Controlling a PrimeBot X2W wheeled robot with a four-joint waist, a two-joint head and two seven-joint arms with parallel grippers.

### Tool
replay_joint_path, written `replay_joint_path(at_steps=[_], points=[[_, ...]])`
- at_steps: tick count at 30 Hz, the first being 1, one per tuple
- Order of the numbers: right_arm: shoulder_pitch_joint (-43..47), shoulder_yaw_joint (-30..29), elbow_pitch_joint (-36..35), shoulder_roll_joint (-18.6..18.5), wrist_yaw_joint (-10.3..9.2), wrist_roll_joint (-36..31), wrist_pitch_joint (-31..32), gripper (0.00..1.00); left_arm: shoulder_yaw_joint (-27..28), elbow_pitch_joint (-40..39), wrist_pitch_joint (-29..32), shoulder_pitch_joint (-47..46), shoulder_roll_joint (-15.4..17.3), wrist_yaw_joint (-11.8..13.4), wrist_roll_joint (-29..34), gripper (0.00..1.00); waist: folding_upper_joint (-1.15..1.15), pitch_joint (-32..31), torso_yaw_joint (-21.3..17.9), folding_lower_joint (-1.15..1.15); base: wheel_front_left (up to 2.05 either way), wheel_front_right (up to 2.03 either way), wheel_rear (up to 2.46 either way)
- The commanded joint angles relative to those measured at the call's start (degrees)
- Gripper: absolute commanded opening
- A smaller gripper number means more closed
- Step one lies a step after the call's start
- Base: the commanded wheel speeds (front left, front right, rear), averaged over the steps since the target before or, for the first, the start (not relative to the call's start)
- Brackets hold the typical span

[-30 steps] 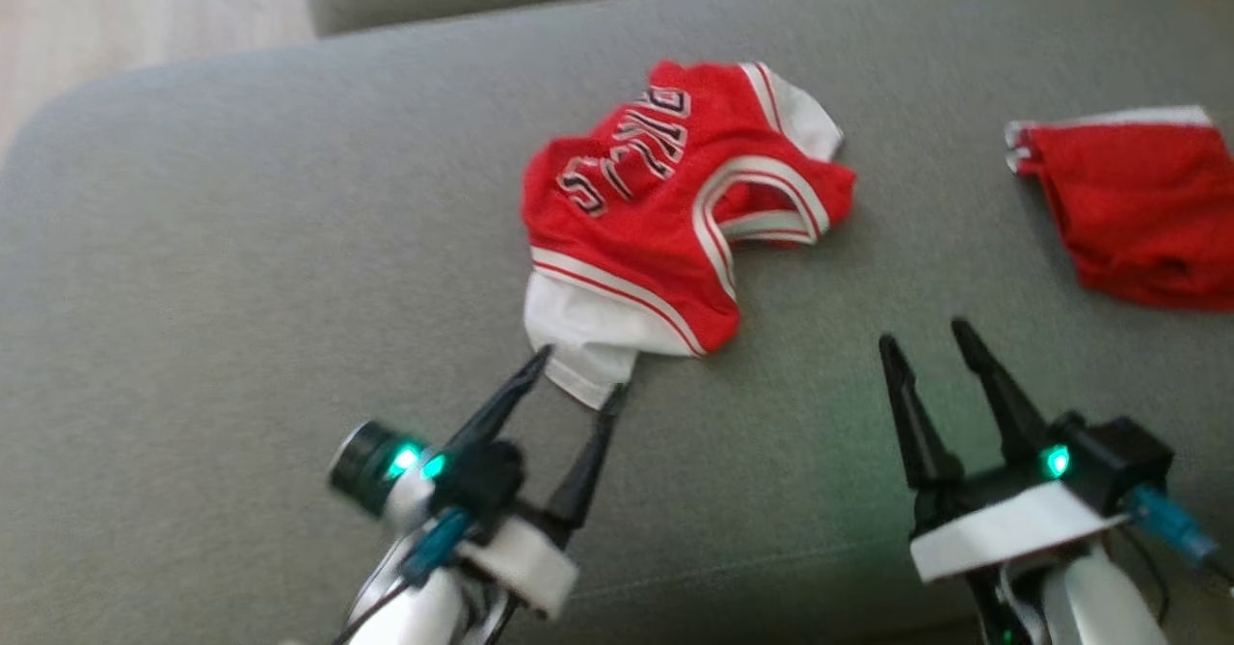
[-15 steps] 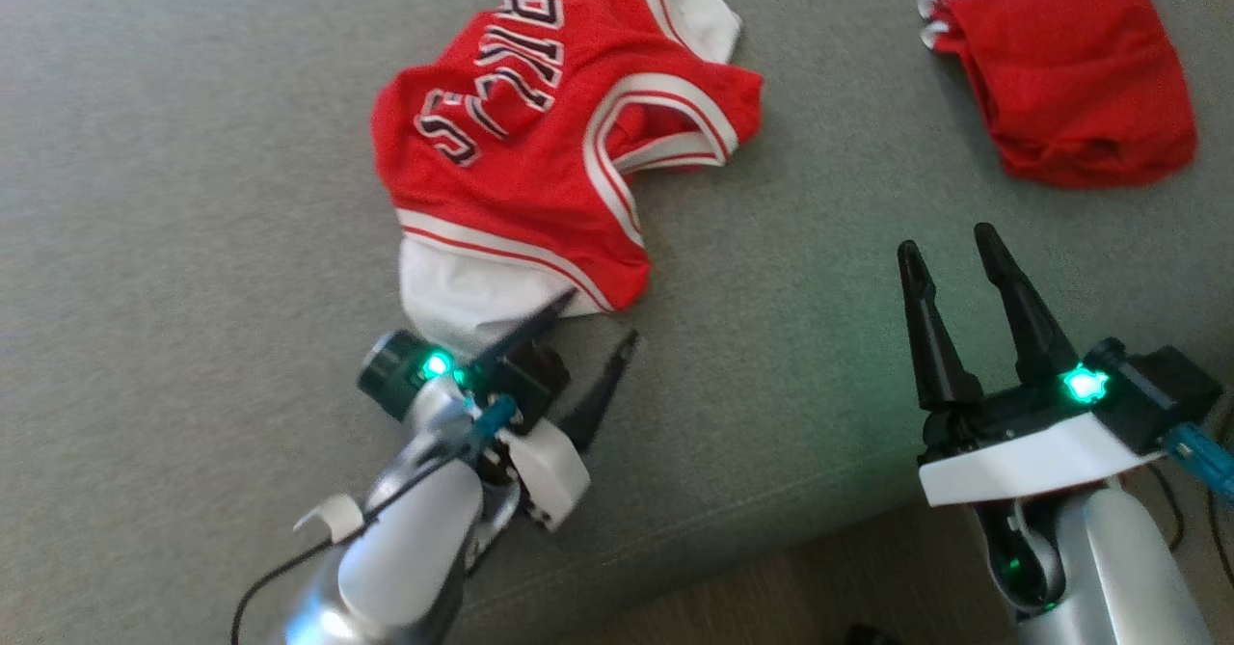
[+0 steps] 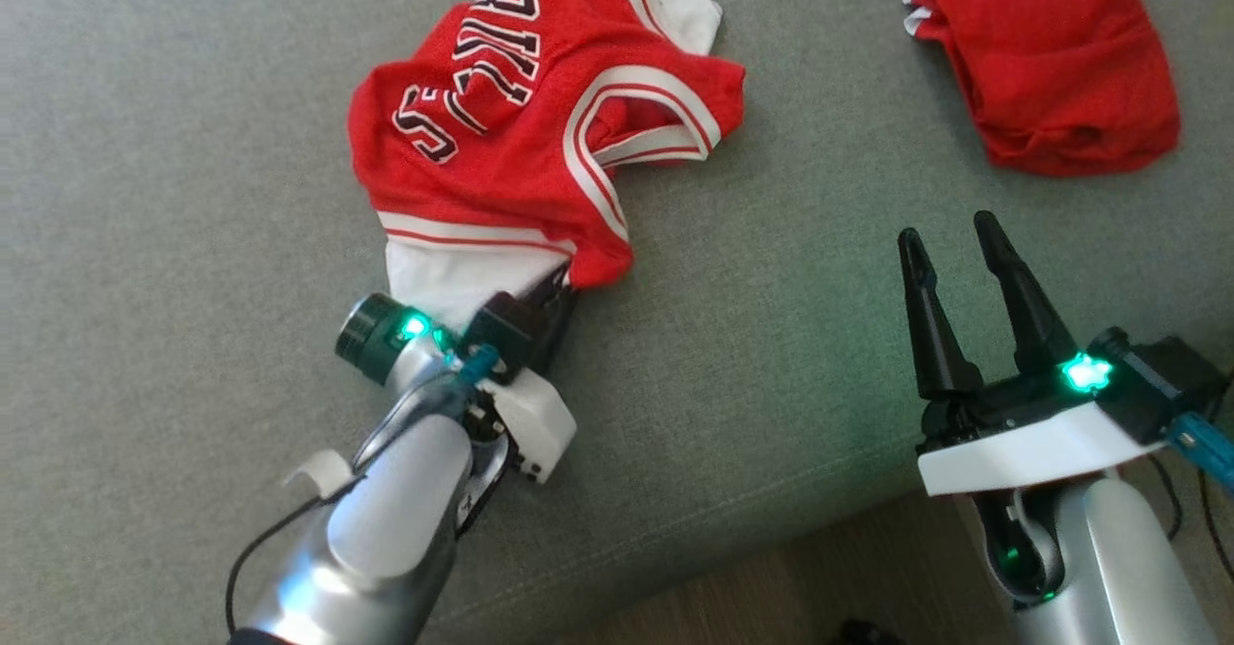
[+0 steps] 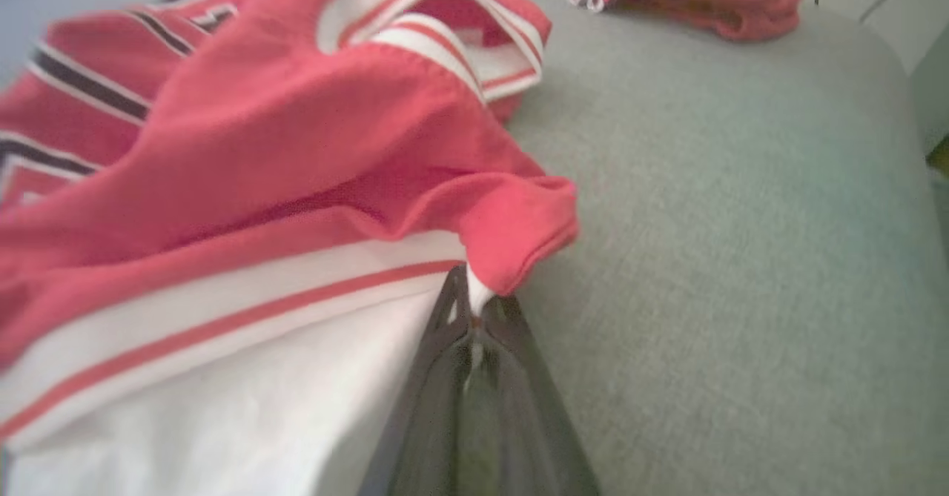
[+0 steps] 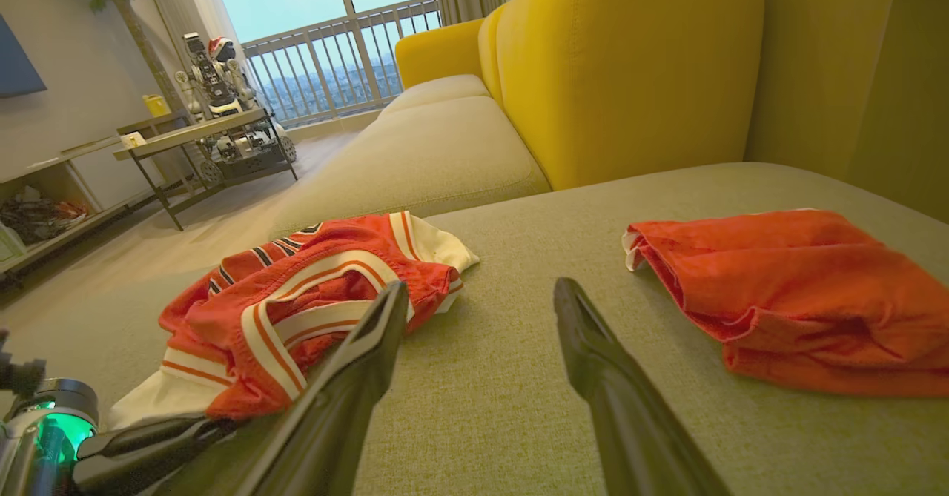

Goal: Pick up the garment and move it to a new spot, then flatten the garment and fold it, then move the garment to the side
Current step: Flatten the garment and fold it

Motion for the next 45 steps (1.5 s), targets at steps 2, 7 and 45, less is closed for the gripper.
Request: replay_joint_path(at_steps=[2, 7, 45], points=[[-1.0, 1.4, -1.4, -0.2, -0.02, -0.2, -0.4, 1.00, 2.9, -4.6, -0.3, 0.0, 0.2, -1.0, -4.2, 0.00, 0.00, -2.2, 0.1, 0.00, 0.00, 0.00, 0.00], [0.5, 1.0, -1.1, -0.2, -0.02, 1.1, -0.4, 1.00, 1.8, -11.6, 0.2, 0.1, 0.1, -3.5, -17.1, 0.00, 0.00, -6.9, -0.8, 0.00, 0.00, 0.00, 0.00], [1.8, 0.7, -0.2, -0.2, -0.02, 2.6, -0.4, 1.00, 15.1, 1.2, 12.0, -26.3, 10.3, 15.6, -55.3, 0.00, 0.00, -10.4, -2.6, 0.00, 0.00, 0.00, 0.00]])
